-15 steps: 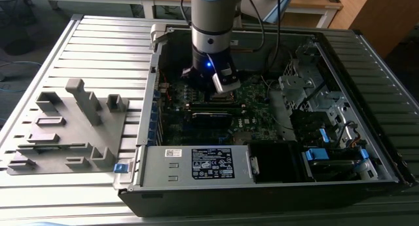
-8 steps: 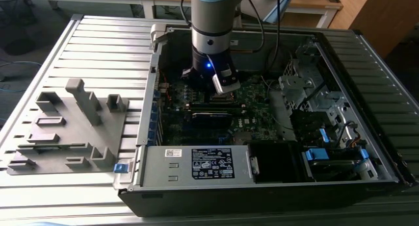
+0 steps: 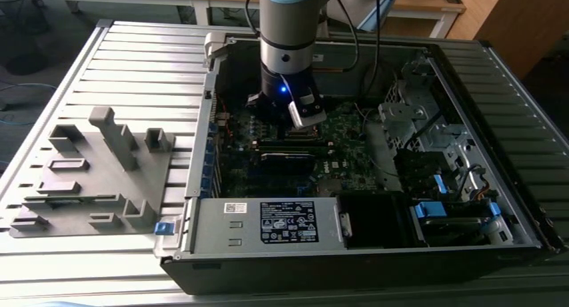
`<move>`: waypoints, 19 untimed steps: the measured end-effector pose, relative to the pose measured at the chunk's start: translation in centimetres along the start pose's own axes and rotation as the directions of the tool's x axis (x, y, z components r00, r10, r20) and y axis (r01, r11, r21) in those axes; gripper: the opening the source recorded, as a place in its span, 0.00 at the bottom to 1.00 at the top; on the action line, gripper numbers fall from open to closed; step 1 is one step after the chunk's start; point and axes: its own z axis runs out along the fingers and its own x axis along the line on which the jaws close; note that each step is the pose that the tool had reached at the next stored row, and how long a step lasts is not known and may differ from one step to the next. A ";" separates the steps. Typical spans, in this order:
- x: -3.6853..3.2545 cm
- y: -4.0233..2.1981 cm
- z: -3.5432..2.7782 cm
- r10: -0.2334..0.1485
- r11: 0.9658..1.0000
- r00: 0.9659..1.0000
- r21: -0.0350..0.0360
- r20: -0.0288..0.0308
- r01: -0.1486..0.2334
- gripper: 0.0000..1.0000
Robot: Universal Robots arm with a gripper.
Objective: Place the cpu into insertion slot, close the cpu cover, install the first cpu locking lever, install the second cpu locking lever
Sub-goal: 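Install the second cpu locking lever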
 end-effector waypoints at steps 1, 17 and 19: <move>0.00 0.00 0.05 0.000 1.000 1.000 0.000 0.000 0.000 0.11; 0.48 -0.08 0.45 0.000 1.000 1.000 0.000 0.000 0.000 0.11; 0.48 -0.08 0.46 0.000 1.000 1.000 0.000 0.000 0.000 0.11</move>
